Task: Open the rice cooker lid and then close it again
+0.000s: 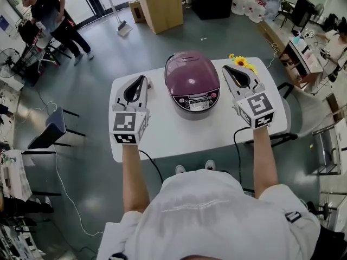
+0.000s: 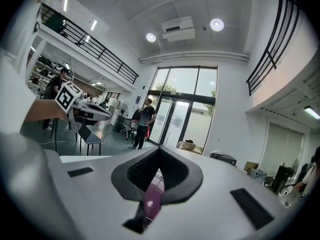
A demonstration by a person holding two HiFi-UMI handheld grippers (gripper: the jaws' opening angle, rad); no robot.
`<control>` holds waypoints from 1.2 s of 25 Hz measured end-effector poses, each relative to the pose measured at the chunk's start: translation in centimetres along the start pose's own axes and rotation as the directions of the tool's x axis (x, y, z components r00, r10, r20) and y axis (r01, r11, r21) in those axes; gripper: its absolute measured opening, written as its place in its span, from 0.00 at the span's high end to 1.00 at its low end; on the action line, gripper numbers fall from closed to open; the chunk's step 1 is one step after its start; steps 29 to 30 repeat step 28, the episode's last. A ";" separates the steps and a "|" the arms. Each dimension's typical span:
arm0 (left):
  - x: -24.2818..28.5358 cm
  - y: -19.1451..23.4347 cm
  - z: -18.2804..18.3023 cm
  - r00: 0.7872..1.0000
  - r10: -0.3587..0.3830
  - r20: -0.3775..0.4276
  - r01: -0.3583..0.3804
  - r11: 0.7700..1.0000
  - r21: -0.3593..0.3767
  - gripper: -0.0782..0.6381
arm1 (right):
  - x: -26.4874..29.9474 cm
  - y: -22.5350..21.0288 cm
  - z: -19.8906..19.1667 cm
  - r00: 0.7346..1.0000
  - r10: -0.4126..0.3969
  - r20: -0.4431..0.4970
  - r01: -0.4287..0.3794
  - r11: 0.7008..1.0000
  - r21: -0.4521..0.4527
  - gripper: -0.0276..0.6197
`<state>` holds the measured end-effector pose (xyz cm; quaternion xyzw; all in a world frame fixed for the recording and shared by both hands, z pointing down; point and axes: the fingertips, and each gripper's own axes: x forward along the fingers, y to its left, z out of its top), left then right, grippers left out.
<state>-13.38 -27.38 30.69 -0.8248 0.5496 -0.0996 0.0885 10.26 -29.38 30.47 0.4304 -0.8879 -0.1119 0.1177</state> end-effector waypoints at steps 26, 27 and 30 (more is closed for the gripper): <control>1.5 -1.4 -0.2 0.999 -0.018 -0.028 0.019 0.999 0.036 0.86 | 1.2 -0.5 -0.9 0.999 0.029 -0.027 -0.030 0.999 -0.032 0.92; 1.6 -1.5 -0.1 0.999 -0.018 -0.028 0.019 0.999 0.036 0.86 | 1.2 -0.5 -0.9 0.999 0.032 -0.027 -0.033 0.999 -0.029 0.92; 1.6 -1.6 -0.1 0.999 -0.018 -0.028 0.019 0.999 0.036 0.86 | 1.2 -0.4 -0.9 0.999 0.035 -0.027 -0.036 0.999 -0.025 0.92</control>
